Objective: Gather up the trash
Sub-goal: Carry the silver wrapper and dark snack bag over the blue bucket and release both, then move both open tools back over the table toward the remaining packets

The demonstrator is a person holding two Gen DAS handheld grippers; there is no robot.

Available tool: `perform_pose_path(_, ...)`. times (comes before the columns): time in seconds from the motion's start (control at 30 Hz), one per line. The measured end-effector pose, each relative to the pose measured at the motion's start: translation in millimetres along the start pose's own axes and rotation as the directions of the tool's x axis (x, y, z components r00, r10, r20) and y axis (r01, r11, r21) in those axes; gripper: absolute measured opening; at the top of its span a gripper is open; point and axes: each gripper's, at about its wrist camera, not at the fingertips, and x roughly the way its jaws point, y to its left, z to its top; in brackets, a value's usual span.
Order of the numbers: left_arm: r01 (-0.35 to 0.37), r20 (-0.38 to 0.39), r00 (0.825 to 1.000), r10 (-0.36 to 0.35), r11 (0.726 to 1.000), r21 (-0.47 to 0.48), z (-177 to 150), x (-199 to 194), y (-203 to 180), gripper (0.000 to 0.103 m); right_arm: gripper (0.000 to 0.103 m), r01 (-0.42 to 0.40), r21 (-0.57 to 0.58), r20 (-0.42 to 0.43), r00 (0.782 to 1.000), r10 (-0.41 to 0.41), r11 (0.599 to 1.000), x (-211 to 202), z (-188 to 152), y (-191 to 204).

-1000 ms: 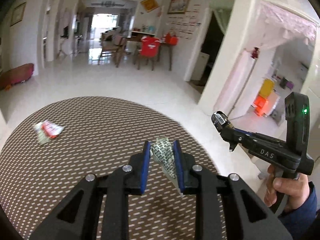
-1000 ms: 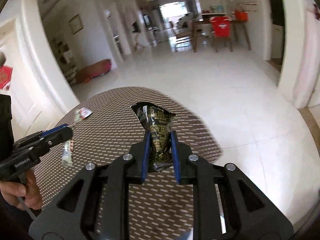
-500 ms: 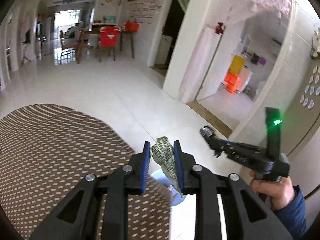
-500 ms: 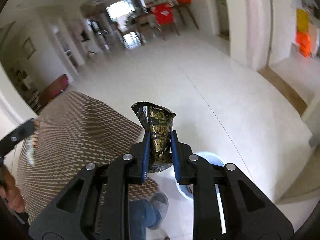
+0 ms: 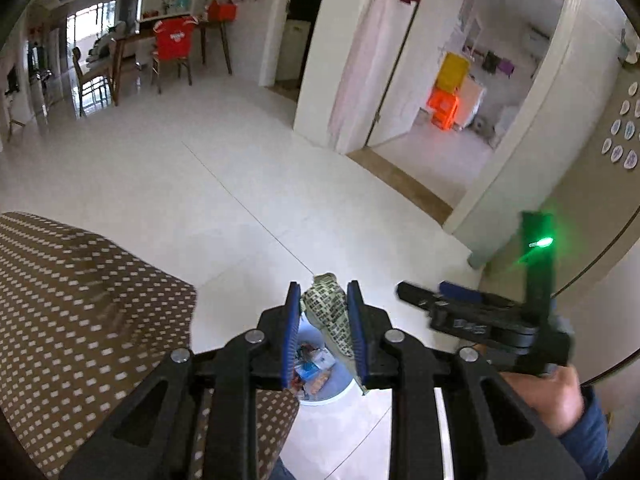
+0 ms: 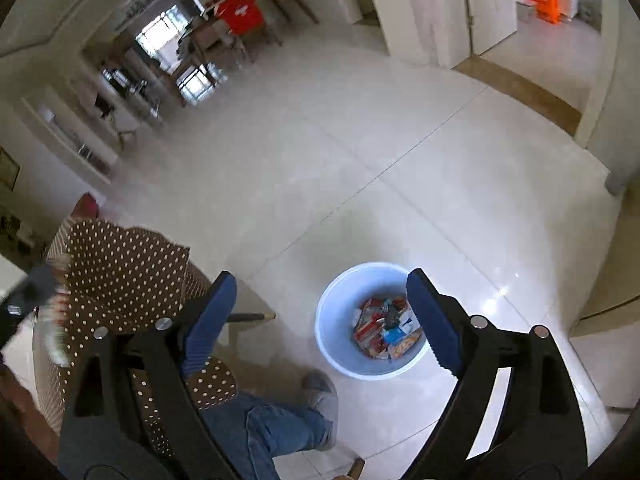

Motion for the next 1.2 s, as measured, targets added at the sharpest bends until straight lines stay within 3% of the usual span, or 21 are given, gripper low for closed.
perform_pose_path(0.1, 0.013, -0.033, 0.999, -0.013, 1.0, 0.013, -1, 24, -5, 0.023, 0.087, 0.022, 0.015, 0.063, 0.998, -0.023, 1.0, -23, 8, -12)
perform_pose_path(0.33, 0.029, -0.093, 0.995, -0.027, 0.999, 0.024, 6, 69, -10, 0.027, 0.089, 0.007, 0.01, 0.167, 0.986, -0.009, 1.0, -58, 29, 0)
perform_pose_path(0.37, 0.028, -0.104, 0.994, -0.025, 0.999, 0.025, 8, 75, -11, 0.043, 0.089, 0.008, 0.006, 0.176, 0.984, -0.009, 1.0, -61, 30, 2)
perform_pose_path(0.4, 0.018, -0.11, 0.994, -0.016, 1.0, 0.022, 10, 78, -9, 0.072, 0.09, 0.012, 0.006, 0.182, 0.983, -0.013, 1.0, -63, 33, 4)
perform_pose_path(0.47, -0.015, -0.084, 0.996, 0.015, 1.0, -0.003, 13, 75, -5, 0.09, 0.092, 0.02, 0.01, 0.19, 0.981, -0.022, 1.0, -65, 35, 8)
perform_pose_path(0.8, -0.085, 0.009, 0.996, 0.086, 0.995, -0.047, 14, 16, 14, 0.091, 0.097, 0.063, -0.002, 0.168, 0.984, -0.062, 0.998, -64, 33, 32)
perform_pose_path(1.2, -0.091, 0.167, 0.981, 0.102, 0.993, -0.071, 8, -86, 24, 0.093, 0.097, 0.027, -0.111, 0.213, 0.977, -0.003, 0.993, -93, 31, 99)
